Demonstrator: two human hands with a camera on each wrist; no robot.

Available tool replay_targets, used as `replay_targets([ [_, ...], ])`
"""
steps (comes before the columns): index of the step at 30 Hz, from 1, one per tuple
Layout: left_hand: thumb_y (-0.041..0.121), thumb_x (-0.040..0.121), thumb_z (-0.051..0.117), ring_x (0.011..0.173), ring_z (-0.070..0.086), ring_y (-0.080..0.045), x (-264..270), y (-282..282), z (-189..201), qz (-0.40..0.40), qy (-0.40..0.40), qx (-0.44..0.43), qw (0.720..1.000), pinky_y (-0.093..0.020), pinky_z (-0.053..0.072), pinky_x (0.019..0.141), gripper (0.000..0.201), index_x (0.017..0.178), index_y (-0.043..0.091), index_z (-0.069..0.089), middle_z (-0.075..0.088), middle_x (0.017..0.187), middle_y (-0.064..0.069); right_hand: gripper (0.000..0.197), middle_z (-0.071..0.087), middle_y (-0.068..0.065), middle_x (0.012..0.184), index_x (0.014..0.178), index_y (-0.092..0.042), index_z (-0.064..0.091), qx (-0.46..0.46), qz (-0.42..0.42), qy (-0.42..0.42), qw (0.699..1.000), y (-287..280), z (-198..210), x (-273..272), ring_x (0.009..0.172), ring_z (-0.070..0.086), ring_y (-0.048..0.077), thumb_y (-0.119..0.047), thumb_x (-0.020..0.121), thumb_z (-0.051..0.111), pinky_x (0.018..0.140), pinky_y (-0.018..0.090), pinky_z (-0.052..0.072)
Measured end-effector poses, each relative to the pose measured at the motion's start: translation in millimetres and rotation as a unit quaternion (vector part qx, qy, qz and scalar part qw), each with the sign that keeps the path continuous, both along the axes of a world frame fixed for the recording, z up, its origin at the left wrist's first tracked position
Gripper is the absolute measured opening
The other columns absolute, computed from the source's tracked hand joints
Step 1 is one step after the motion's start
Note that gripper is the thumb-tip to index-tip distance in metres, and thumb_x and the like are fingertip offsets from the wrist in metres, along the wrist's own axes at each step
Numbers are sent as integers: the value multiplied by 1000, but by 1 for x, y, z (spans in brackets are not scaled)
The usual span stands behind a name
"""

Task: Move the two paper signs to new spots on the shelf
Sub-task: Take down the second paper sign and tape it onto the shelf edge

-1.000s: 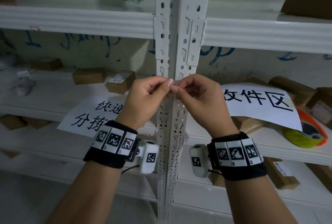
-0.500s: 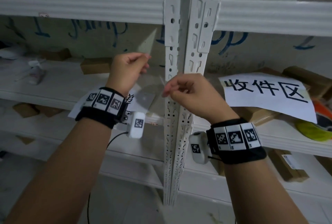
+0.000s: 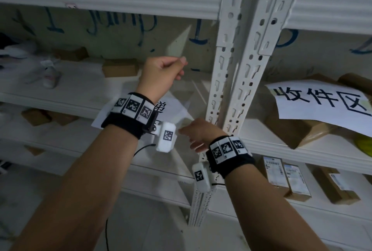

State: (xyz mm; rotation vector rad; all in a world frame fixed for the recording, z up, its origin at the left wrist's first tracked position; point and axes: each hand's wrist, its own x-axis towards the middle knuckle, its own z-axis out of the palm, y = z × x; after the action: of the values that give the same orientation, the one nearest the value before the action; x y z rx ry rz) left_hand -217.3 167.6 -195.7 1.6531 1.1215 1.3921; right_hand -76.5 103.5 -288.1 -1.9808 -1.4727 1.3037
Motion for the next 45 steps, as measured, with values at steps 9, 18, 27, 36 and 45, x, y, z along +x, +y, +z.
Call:
replay_targets([
  [9, 26, 103, 69, 60, 63, 1, -23, 3, -15, -17, 16, -6, 1000, -11, 50, 62, 23, 109, 10, 83, 73, 76, 5, 21, 82, 22, 84, 98, 5, 74, 70, -88, -22, 993, 22, -1, -39, 82, 84, 37, -15, 98, 69, 77, 53, 69],
  [18, 25, 103, 68, 66, 63, -5, -51, 8, -40, -24, 21, -18, 999, -12, 50, 60, 21, 107, 11, 83, 73, 78, 1, 29, 74, 18, 70, 67, -4, 63, 98, -170, 63, 979, 24, -6, -43, 84, 81, 39, -5, 91, 79, 85, 52, 68],
  [27, 22, 104, 66, 68, 65, -9, -74, 2, -57, -5, 36, -22, 999, -15, 51, 65, 24, 100, 4, 82, 75, 83, -12, 24, 75, 14, 70, 83, -2, 65, 146, -171, 119, 967, 14, 37, -55, 68, 79, 26, -6, 83, 88, 84, 47, 69],
  [36, 25, 98, 71, 96, 71, -3, -89, -24, -51, 10, 122, -5, 992, -24, 58, 97, 14, 105, 16, 80, 77, 100, 12, 19, 85, 14, 85, 81, -8, 75, 157, -131, 147, 968, -12, 64, -69, 84, 85, 27, -11, 80, 93, 83, 41, 70],
  [45, 45, 102, 62, 129, 58, -20, -88, -36, -67, 118, 84, -120, 982, -36, 51, 106, 51, 144, 17, 56, 56, 146, -5, 13, 84, 18, 96, 93, -8, 76, 230, -142, 123, 955, -47, 114, -4, 85, 85, 29, -7, 84, 85, 76, 37, 70],
])
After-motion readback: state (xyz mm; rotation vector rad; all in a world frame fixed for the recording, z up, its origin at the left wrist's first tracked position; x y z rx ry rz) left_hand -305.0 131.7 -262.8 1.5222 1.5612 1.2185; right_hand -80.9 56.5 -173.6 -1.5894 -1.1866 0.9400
